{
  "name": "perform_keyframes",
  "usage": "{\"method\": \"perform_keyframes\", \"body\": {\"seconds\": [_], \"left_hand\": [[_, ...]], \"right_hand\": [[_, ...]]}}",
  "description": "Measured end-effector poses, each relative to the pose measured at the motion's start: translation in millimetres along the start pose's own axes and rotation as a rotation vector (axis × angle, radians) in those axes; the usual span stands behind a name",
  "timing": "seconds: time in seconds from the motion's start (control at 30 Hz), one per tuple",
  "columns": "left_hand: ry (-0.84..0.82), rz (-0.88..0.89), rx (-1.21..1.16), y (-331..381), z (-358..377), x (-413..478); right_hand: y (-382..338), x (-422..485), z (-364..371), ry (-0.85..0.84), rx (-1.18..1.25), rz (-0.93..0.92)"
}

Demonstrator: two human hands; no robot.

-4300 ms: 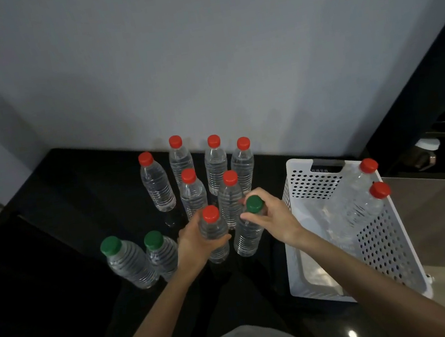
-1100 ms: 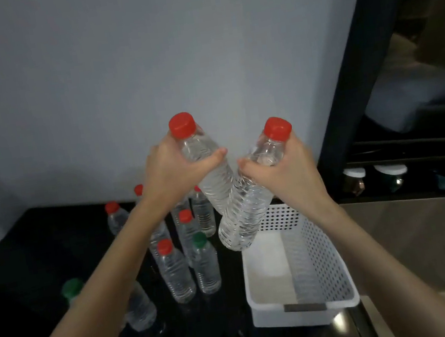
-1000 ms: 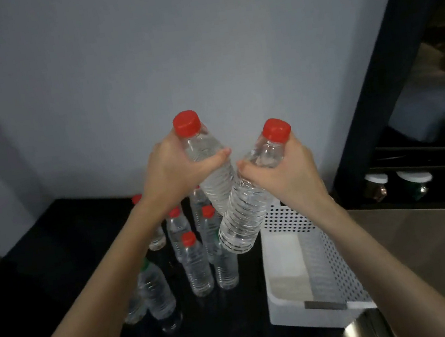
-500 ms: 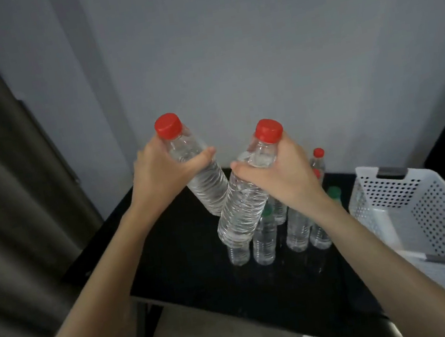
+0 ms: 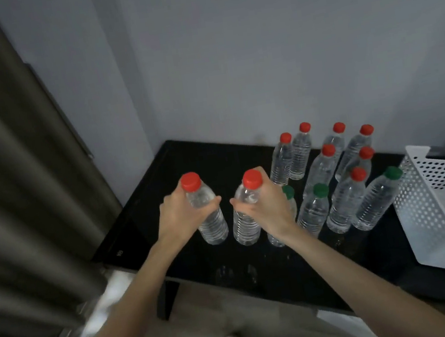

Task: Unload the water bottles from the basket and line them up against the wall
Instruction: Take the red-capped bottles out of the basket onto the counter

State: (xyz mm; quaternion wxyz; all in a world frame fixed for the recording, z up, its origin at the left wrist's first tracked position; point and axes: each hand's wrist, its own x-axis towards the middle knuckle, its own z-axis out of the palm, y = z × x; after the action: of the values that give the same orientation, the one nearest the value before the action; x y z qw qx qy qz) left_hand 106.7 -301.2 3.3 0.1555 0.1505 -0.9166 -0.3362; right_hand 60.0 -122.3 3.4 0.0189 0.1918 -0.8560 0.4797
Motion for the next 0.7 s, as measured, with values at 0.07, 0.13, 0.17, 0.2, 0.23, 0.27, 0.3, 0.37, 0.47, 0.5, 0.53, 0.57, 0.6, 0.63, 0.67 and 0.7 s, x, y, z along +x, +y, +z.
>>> {"method": "perform_keyframes", "body": {"seconds": [0.07, 0.13, 0.17, 0.2, 0.23, 0.27, 0.3, 0.37, 0.47, 0.5, 0.53, 0.57, 0.6, 0.63, 0.67, 0.7], "left_hand": [[-0.062, -0.008, 0.008, -17.2, 17.0, 10.3], [-0.121, -0.018, 0.009, -28.8, 30.8, 22.1], [-0.146, -0.024, 0.008, -33.1, 36.5, 28.2], [-0.168, -0.024, 0.006, -36.8, 41.4, 34.9], [-0.191, -0.023, 0.0, -39.0, 45.2, 41.6], [-0.205, -0.018, -0.01, -41.9, 49.0, 48.4], [-0.216, -0.01, -0.018, -44.8, 52.5, 55.6], [-0.248, 0.011, -0.019, -51.6, 58.5, 69.3], [-0.318, 0.041, -0.031, -63.2, 65.1, 86.7], [-0.334, 0.052, -0.03, -66.6, 66.5, 92.1], [-0.349, 0.064, -0.027, -69.9, 67.5, 96.9], [-0.365, 0.072, -0.023, -72.6, 68.1, 100.9], [-0.38, 0.082, -0.024, -76.0, 68.9, 104.4], [-0.397, 0.087, -0.027, -79.6, 70.1, 107.4], [-0.414, 0.092, -0.035, -83.5, 71.4, 109.5], [-0.432, 0.093, -0.045, -87.4, 72.6, 111.3]], "right_hand": [[15.2, 8.7, 16.6, -0.008, -0.004, 0.039], [28.7, 19.2, 31.0, -0.017, 0.0, 0.088], [34.4, 24.6, 37.2, -0.021, 0.001, 0.116], [40.1, 30.2, 43.3, -0.019, 0.002, 0.144], [44.8, 35.7, 48.6, -0.013, 0.006, 0.169], [49.2, 40.9, 52.9, -0.006, 0.012, 0.191], [53.4, 46.6, 57.0, -0.001, 0.013, 0.209], [61.2, 56.8, 64.2, -0.002, 0.001, 0.236], [71.7, 68.9, 72.1, 0.01, 0.007, 0.268], [74.6, 71.9, 74.0, 0.021, 0.014, 0.281], [77.2, 74.3, 75.8, 0.03, 0.018, 0.291], [79.5, 76.0, 77.7, 0.033, 0.018, 0.299], [81.0, 77.2, 79.3, 0.037, 0.018, 0.305], [83.2, 78.1, 80.9, 0.044, 0.019, 0.313], [85.4, 78.4, 81.9, 0.054, 0.025, 0.321], [87.8, 78.4, 82.9, 0.063, 0.035, 0.33]]}}
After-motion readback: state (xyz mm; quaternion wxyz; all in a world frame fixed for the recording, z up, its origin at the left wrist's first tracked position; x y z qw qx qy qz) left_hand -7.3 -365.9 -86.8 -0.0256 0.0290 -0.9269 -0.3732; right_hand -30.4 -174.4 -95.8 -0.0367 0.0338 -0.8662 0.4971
